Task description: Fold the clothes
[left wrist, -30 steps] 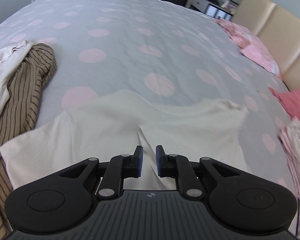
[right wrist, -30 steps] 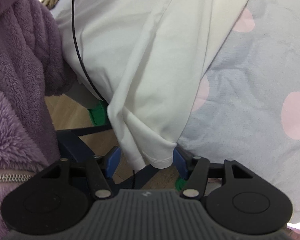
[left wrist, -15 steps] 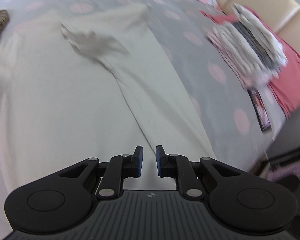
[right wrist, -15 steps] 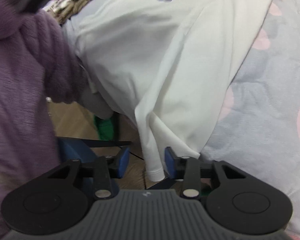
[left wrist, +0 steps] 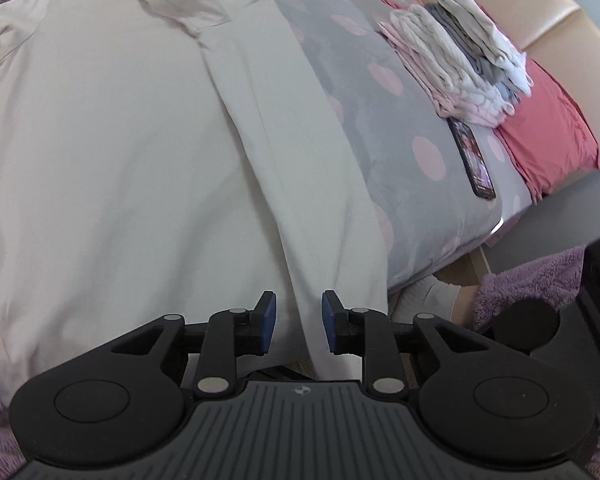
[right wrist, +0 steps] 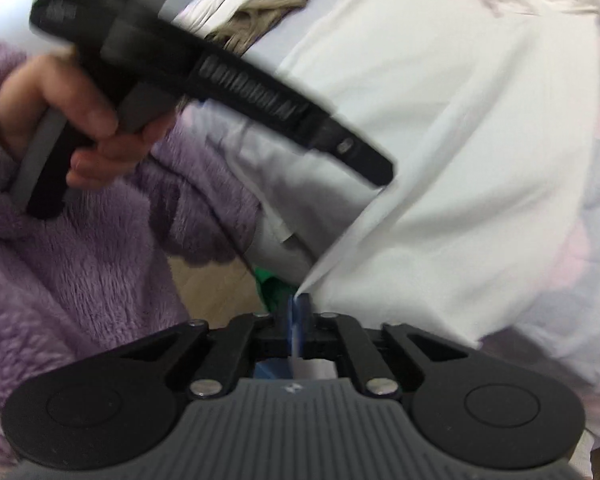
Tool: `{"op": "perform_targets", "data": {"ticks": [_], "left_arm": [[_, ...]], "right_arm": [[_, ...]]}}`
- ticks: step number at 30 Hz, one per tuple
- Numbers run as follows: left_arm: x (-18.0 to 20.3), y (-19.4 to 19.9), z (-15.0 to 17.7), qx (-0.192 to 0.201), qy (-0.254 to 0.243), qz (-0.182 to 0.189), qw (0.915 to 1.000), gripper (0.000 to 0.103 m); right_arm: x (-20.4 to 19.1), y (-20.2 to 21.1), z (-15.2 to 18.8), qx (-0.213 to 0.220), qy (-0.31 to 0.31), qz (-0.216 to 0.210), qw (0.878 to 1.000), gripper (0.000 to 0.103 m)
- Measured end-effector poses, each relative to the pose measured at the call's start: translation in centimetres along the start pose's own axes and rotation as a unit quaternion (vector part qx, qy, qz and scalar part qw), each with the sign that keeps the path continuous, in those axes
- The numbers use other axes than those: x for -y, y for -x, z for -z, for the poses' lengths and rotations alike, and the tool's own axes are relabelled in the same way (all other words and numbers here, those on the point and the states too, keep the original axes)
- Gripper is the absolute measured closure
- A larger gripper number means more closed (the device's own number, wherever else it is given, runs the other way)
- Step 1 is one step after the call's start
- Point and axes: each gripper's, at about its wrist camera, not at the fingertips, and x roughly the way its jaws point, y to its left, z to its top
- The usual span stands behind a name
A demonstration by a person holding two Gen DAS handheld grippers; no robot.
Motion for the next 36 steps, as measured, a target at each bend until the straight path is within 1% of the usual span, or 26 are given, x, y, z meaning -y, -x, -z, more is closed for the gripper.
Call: {"op": "perform_targets", "data": {"ticks": [2, 4, 6, 9, 11, 12, 14, 16, 18, 19, 21, 23, 25, 26, 27, 28, 30, 31, 34, 35, 36], "left_arm": [[0.0, 0.2, 0.7, 0.001, 0.005, -0.018, 0.9998, 0.075], [0.2, 0.2, 1.6, -0.001, 0.004, -0.028, 0.9996, 0.075], [0.6, -0.2, 2.5, -0.01, 0.0, -0.036, 0.9993, 0.073], [1.3, -1.3, 3.9, -0.033, -0.006, -0.038, 0.9987, 0.068], [1.9, -2.2, 4.8, -0.052, -0.009, -0.039, 0.9979, 0.067], [2.1, -2.7, 5.2, -0.059, -0.009, -0.04, 0.9974, 0.067], [2.5, -3.8, 5.8, -0.072, -0.008, -0.044, 0.9964, 0.067], [2.7, -5.1, 6.0, -0.084, -0.007, -0.055, 0.9949, 0.067], [2.6, -6.4, 6.1, -0.095, -0.004, -0.071, 0.9929, 0.067], [2.4, -6.9, 6.1, -0.101, 0.0, -0.072, 0.9923, 0.067], [2.0, -7.9, 6.0, -0.11, 0.014, -0.059, 0.9921, 0.067], [2.1, -8.7, 5.9, -0.114, 0.014, -0.05, 0.9921, 0.067], [2.2, -9.5, 5.9, -0.125, 0.002, -0.053, 0.9907, 0.069], [2.1, -9.8, 5.9, -0.134, 0.004, -0.052, 0.9896, 0.08], [2.0, -9.9, 5.9, -0.14, 0.007, -0.048, 0.9889, 0.086], [1.9, -9.8, 5.9, -0.144, 0.007, -0.043, 0.9886, 0.094], [1.8, -9.6, 5.9, -0.152, 0.009, -0.033, 0.9877, 0.096], [1.7, -9.5, 5.9, -0.156, 0.009, -0.029, 0.9872, 0.099], [1.7, -9.0, 5.9, -0.16, 0.008, -0.015, 0.987, 0.101], [1.7, -8.9, 5.9, -0.161, 0.008, -0.013, 0.9869, 0.101], [1.7, -8.8, 5.9, -0.161, 0.009, -0.012, 0.9868, 0.102]], "right_arm": [[-0.5, -0.7, 0.3, -0.025, 0.012, -0.011, 1.0, 0.092], [-0.3, -0.5, 0.5, -0.032, 0.008, 0.003, 0.999, 0.087], [0.6, -0.2, 0.6, -0.037, -0.006, 0.027, 0.999, 0.074], [3.3, 0.3, 1.3, -0.053, -0.046, 0.072, 0.995, 0.073], [5.5, 0.6, 1.8, -0.062, -0.081, 0.104, 0.989, 0.072], [6.7, 0.7, 2.0, -0.064, -0.101, 0.114, 0.986, 0.072], [8.2, 0.9, 2.2, -0.06, -0.13, 0.121, 0.982, 0.07], [9.4, 1.1, 2.3, -0.057, -0.137, 0.133, 0.98, 0.067], [9.8, 1.1, 2.5, -0.058, -0.131, 0.149, 0.979, 0.066], [9.8, 1.0, 2.6, -0.059, -0.125, 0.156, 0.978, 0.065], [10.0, 0.7, 2.8, -0.062, -0.116, 0.162, 0.978, 0.064], [10.0, 0.3, 3.0, -0.062, -0.104, 0.154, 0.981, 0.064], [9.9, -0.1, 3.2, -0.055, -0.076, 0.146, 0.985, 0.065], [9.6, -0.1, 3.4, -0.047, -0.045, 0.146, 0.987, 0.065], [9.2, -0.1, 3.7, -0.039, -0.005, 0.151, 0.988, 0.065], [8.8, -0.2, 4.0, -0.033, 0.037, 0.16, 0.986, 0.065], [8.6, -0.8, 4.9, -0.032, 0.122, 0.19, 0.974, 0.065], [8.5, -1.6, 5.0, -0.039, 0.143, 0.196, 0.969, 0.065], [8.7, -3.1, 5.7, -0.056, 0.159, 0.182, 0.969, 0.065], [8.6, -3.5, 6.0, -0.055, 0.175, 0.185, 0.965, 0.065], [8.4, -3.8, 6.3, -0.048, 0.198, 0.195, 0.959, 0.065]]}}
